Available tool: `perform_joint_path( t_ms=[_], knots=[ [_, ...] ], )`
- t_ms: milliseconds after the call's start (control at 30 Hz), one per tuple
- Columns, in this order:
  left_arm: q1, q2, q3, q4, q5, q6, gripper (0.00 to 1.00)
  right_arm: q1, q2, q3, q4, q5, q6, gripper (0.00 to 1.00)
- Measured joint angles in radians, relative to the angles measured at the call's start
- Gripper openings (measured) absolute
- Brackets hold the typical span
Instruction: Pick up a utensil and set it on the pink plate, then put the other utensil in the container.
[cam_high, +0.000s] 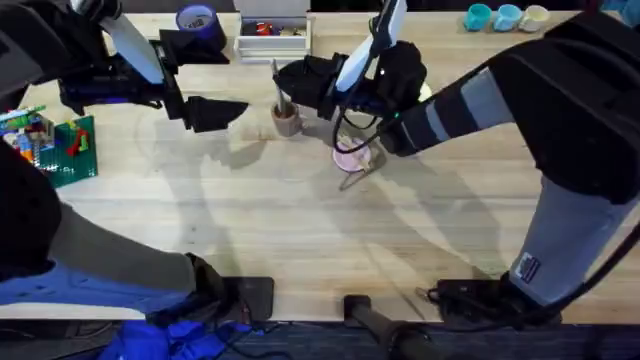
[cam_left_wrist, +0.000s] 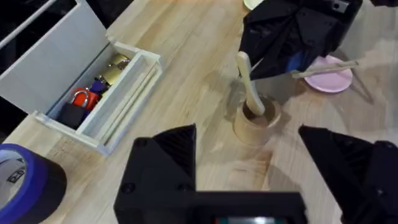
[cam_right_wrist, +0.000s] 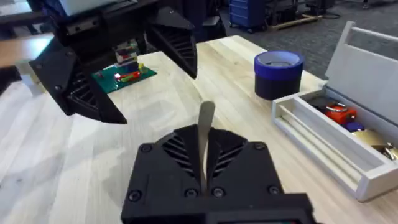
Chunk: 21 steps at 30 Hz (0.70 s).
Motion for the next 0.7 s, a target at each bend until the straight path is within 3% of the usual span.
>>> perform_joint_path(
  t_ms=[700],
  knots=[
    [0.000,0.000,0.000,0.000,0.000,0.000,0.993,0.000,0.000,0.000,-0.104,0.000,-0.004,0.036]
  ],
)
